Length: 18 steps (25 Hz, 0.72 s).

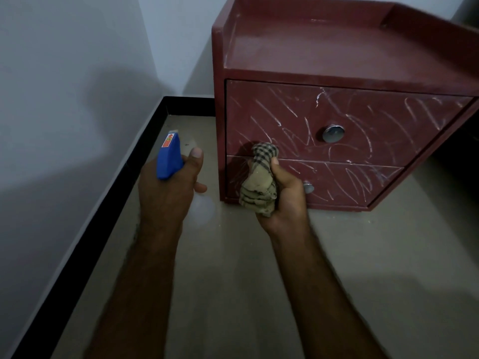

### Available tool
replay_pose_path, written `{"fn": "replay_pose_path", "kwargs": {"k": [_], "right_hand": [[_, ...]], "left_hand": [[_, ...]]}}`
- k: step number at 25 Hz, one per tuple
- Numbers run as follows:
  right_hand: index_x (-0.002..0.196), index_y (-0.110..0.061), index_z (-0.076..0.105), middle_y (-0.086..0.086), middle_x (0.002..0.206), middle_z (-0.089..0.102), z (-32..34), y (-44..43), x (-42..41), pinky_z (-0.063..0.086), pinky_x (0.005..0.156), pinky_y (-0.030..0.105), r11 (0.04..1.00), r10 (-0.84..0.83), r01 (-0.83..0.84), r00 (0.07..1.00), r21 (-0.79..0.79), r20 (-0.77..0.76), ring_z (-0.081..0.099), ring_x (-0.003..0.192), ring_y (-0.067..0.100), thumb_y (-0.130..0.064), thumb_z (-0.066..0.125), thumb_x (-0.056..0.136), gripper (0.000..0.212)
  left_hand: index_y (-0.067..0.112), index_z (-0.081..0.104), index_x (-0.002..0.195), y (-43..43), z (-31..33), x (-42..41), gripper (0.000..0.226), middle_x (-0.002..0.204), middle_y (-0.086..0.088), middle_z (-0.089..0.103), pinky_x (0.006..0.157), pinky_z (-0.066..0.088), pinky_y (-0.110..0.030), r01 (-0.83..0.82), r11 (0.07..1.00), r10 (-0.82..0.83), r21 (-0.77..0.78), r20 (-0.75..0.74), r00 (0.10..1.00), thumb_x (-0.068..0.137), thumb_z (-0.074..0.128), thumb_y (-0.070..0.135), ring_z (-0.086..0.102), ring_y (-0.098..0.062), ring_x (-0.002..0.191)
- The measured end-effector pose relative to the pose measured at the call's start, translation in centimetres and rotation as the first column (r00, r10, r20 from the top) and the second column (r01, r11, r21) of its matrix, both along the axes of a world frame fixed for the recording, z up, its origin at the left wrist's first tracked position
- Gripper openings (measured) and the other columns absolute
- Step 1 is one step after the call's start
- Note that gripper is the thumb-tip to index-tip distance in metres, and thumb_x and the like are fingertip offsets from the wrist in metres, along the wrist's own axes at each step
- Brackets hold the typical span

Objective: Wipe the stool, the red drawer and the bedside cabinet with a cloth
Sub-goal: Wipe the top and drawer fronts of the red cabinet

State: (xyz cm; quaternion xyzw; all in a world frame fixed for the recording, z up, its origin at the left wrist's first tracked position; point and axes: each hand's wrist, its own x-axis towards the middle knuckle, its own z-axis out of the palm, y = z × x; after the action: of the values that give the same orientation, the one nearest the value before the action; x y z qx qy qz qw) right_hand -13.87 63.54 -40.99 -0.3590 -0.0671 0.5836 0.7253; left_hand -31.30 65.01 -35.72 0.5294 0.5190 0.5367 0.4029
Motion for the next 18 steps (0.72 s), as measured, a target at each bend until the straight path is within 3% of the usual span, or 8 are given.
{"fn": "replay_pose_path", "kwargs": {"k": [2, 4, 7, 11, 15, 18], "right_hand": [[0.092, 0.002, 0.075, 0.010, 0.084, 0.073, 0.9, -0.6, 0.2, 0.061, 0.069, 0.024, 1.000, 0.020, -0.020, 0.999, -0.001, -0.042, 0.072, 0.073, 0.019, -0.018, 0.055, 0.094, 0.029], [0.076, -0.003, 0.069, 0.006, 0.065, 0.068, 1.7, -1.0, 0.1, 0.056, 0.054, 0.021, 1.000, 0.001, -0.002, 1.000, -0.020, -0.026, 0.067, 0.056, 0.017, -0.015, 0.043, 0.097, 0.035], [0.074, -0.008, 0.063, 0.003, 0.062, 0.063, 2.9, -1.4, -0.1, 0.052, 0.050, 0.021, 0.995, -0.098, 0.098, 0.995, -0.021, 0.013, 0.062, 0.054, 0.018, -0.010, 0.041, 0.093, 0.029], [0.078, -0.008, 0.064, 0.005, 0.067, 0.066, 4.2, -1.6, 0.3, 0.053, 0.049, 0.022, 0.983, -0.178, 0.179, 0.984, -0.049, 0.031, 0.065, 0.055, 0.019, -0.011, 0.043, 0.091, 0.025], [0.091, -0.005, 0.068, 0.009, 0.078, 0.070, 4.4, -1.6, 1.2, 0.056, 0.057, 0.027, 0.965, -0.244, 0.250, 0.966, -0.077, 0.087, 0.068, 0.066, 0.024, -0.015, 0.048, 0.091, 0.023], [0.097, -0.005, 0.069, 0.009, 0.080, 0.071, 4.6, -1.8, 2.7, 0.057, 0.063, 0.029, 0.957, -0.277, 0.285, 0.952, -0.049, 0.133, 0.069, 0.071, 0.024, -0.016, 0.048, 0.094, 0.023]], "left_hand": [[0.019, 0.059, 0.087, 0.0, -0.1, 0.0, 0.025, 0.069, -0.001, 0.064, 0.078, 0.047, -0.029, 0.002, 1.000, -0.002, -0.005, -0.010, 1.000, 0.093, 0.066, 0.042, 0.073, -0.030, 0.075], [0.016, 0.059, 0.087, 0.0, -0.1, 0.1, 0.029, 0.069, -0.001, 0.065, 0.076, 0.045, -0.027, 0.000, 1.000, 0.000, -0.017, -0.017, 1.000, 0.092, 0.066, 0.044, 0.073, -0.029, 0.074], [0.019, 0.059, 0.084, -0.1, 0.0, 0.5, 0.027, 0.068, 0.000, 0.065, 0.082, 0.049, -0.032, 0.008, 1.000, -0.009, -0.018, -0.028, 1.000, 0.093, 0.067, 0.043, 0.074, -0.029, 0.075], [0.021, 0.059, 0.081, -0.2, 0.1, 1.4, 0.026, 0.070, 0.000, 0.065, 0.074, 0.045, -0.027, 0.042, 0.999, -0.042, -0.010, -0.026, 0.999, 0.093, 0.068, 0.043, 0.074, -0.030, 0.074], [0.007, 0.063, 0.086, -0.7, 0.7, 2.7, 0.036, 0.074, -0.006, 0.068, 0.070, 0.044, -0.021, 0.134, 0.991, -0.134, -0.012, -0.059, 0.989, 0.094, 0.067, 0.042, 0.074, -0.025, 0.072], [0.007, 0.062, 0.086, -1.0, 1.2, 4.0, 0.035, 0.073, -0.001, 0.067, 0.071, 0.050, -0.025, 0.175, 0.984, -0.177, -0.024, -0.085, 0.981, 0.094, 0.067, 0.041, 0.073, -0.024, 0.068]]}}
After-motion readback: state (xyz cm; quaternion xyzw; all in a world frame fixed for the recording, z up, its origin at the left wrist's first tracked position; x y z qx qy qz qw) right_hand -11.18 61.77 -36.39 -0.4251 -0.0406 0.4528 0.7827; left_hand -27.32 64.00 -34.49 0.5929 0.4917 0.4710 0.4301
